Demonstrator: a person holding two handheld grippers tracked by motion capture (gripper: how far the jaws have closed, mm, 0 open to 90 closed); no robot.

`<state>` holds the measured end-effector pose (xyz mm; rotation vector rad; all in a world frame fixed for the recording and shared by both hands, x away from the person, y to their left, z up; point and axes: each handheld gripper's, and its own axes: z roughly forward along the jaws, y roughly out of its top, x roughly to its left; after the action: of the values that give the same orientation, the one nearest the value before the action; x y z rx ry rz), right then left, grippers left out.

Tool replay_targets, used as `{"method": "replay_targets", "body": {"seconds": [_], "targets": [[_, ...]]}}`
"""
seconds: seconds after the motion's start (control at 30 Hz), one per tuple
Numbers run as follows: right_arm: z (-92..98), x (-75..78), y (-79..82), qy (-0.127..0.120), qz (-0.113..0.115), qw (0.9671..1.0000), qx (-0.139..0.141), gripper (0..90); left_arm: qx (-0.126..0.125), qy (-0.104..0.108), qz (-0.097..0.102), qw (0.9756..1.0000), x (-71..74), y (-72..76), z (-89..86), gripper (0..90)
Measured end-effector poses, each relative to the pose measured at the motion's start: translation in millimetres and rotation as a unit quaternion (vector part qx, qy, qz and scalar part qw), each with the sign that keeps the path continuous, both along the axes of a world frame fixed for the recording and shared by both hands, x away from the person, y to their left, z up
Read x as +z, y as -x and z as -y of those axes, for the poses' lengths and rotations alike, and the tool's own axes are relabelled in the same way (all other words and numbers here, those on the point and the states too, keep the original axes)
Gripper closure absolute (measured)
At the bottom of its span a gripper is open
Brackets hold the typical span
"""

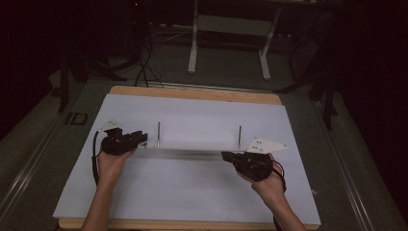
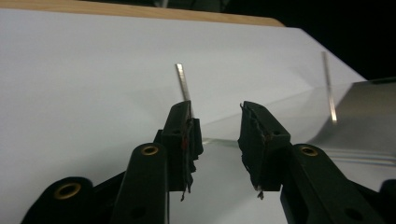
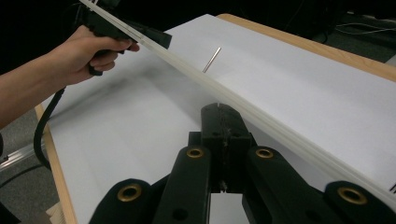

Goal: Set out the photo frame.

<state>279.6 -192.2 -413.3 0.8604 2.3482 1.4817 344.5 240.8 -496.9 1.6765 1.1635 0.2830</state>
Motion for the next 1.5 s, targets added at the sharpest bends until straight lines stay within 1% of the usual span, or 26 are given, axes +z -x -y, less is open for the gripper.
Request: {"method": "replay_targets", "body": {"seconds": [0.1, 0.13, 0.17, 0.23, 0.33, 0.4, 0.43, 0.57, 0.63, 0.73, 0.87, 1.0, 1.17, 1.2, 1.3, 1.33, 1.37, 1.43, 1.5], "targets": [[-0.1, 0.8, -1.0, -0.001, 0.000, 1.0000, -0.001, 90.0, 0.001, -0.006, 0.004, 1.0000, -0.2, 3.4, 0.0, 63.8], [-0.2, 1.1, -1.4, -0.002, 0.000, 1.0000, -0.002, 90.0, 0.000, -0.014, 0.003, 0.9999, 0.1, 4.2, -0.4, 63.8], [-0.3, 1.9, -2.6, -0.003, 0.001, 1.0000, -0.003, 90.0, 0.002, -0.017, 0.005, 0.9998, 0.8, 5.6, -1.2, 63.7], [-0.4, 2.3, -3.1, -0.004, 0.000, 1.0000, -0.004, 90.0, 0.000, -0.013, 0.010, 0.9999, 2.2, 7.6, -2.1, 63.7], [0.1, 3.0, -4.3, -0.006, 0.001, 1.0000, -0.005, 90.0, -0.005, -0.018, 0.017, 0.9997, 5.2, 11.1, -2.9, 63.4], [0.6, 3.6, -5.1, -0.008, 0.000, 0.9999, -0.007, 90.0, -0.013, -0.017, 0.025, 0.9995, 6.7, 13.4, -3.3, 63.5], [0.8, 3.7, -5.5, -0.009, 0.000, 0.9999, -0.007, 90.0, -0.015, -0.022, 0.027, 0.9993, 7.4, 14.7, -3.3, 63.5], [0.9, 4.8, -7.7, -0.013, -0.001, 0.9999, -0.009, 90.0, -0.014, -0.030, 0.031, 0.9990, 6.2, 17.8, -3.0, 62.8], [1.0, 5.2, -8.9, -0.015, -0.001, 0.9998, -0.012, 90.0, -0.014, -0.035, 0.029, 0.9989, 4.8, 18.8, -2.5, 62.7], [1.3, 5.6, -11.1, -0.019, -0.001, 0.9997, -0.015, 90.0, -0.013, -0.037, 0.032, 0.9987, 5.0, 20.0, -2.5, 61.8], [1.2, 6.8, -13.5, -0.022, -0.001, 0.9996, -0.017, 90.0, -0.022, -0.040, 0.042, 0.9981, 7.0, 22.6, -1.6, 60.3], [1.4, 7.7, -15.7, -0.024, -0.001, 0.9995, -0.020, 90.0, -0.035, -0.044, 0.050, 0.9972, 8.6, 23.9, 2.3, 58.9], [2.4, 8.2, -18.4, -0.026, -0.001, 0.9994, -0.024, 90.0, -0.045, -0.052, 0.056, 0.9960, 8.7, 23.6, 9.0, 58.5], [2.5, 8.3, -18.7, -0.026, -0.001, 0.9994, -0.024, 90.0, -0.043, -0.053, 0.056, 0.9961, 8.8, 23.5, 10.7, 58.5], [2.9, 8.4, -19.9, -0.027, -0.002, 0.9994, -0.024, 90.0, -0.049, -0.045, 0.057, 0.9962, 10.0, 23.7, 13.0, 58.5], [3.0, 8.4, -20.2, -0.027, -0.002, 0.9993, -0.025, 90.0, -0.046, -0.049, 0.063, 0.9957, 11.3, 24.9, 15.0, 57.8], [3.1, 8.3, -20.7, -0.027, -0.003, 0.9993, -0.026, 90.0, -0.044, -0.051, 0.066, 0.9956, 12.2, 25.4, 16.1, 54.7], [3.6, 7.9, -21.6, -0.027, -0.004, 0.9993, -0.026, 90.0, -0.050, -0.048, 0.070, 0.9951, 14.8, 26.3, 18.2, 53.4], [3.9, 7.6, -22.3, -0.027, -0.004, 0.9993, -0.026, 90.0, -0.051, -0.053, 0.079, 0.9941, 17.3, 27.1, 20.8, 52.6]]}}
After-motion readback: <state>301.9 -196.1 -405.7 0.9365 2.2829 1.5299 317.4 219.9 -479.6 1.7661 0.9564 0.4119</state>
